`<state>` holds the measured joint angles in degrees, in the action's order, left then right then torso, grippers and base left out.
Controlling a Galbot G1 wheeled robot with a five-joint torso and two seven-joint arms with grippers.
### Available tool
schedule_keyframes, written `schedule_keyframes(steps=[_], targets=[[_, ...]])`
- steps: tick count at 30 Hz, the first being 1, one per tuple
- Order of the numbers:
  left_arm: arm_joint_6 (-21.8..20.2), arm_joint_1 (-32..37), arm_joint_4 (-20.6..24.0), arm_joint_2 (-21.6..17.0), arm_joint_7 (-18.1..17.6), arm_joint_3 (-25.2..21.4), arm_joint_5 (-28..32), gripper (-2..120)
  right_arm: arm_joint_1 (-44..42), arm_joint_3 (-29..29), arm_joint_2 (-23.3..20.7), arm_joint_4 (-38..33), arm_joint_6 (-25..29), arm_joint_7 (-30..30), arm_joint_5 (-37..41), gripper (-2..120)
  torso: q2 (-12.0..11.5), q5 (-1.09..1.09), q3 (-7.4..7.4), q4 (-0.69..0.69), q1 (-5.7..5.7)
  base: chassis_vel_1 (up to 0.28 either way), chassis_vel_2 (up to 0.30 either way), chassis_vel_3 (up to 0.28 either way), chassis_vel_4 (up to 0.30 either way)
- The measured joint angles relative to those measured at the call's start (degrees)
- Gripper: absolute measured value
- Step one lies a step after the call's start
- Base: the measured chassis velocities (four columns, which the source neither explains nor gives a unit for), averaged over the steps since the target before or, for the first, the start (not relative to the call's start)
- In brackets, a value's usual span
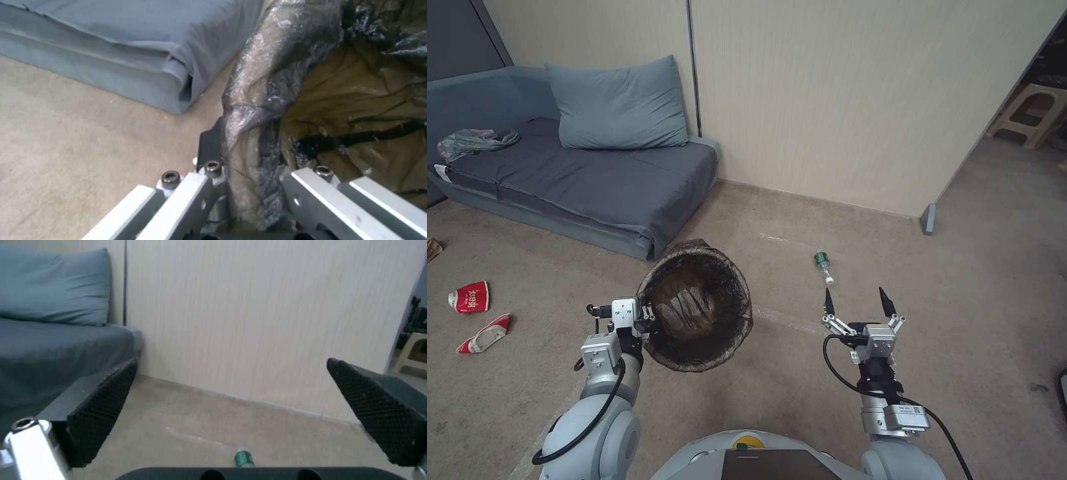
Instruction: Pick up the trash bin, then pick up the garbage from the floor and place it into the trash bin.
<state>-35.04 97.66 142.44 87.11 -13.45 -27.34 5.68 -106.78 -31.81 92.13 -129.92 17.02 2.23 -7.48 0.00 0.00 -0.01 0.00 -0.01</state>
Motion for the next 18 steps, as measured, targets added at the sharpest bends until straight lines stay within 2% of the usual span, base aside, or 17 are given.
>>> schedule_keyframes(steps=[18], targets=[[0.18, -0.02, -0.61, -0.04, 0.07, 0.38, -0.37, 0, -0.07, -0.1, 0.0, 0.0, 0.56, -0.24, 0.09, 100, 0.0, 0.0, 0.01, 0.0, 0.0, -0.213, 0.203, 0.207, -0.208]])
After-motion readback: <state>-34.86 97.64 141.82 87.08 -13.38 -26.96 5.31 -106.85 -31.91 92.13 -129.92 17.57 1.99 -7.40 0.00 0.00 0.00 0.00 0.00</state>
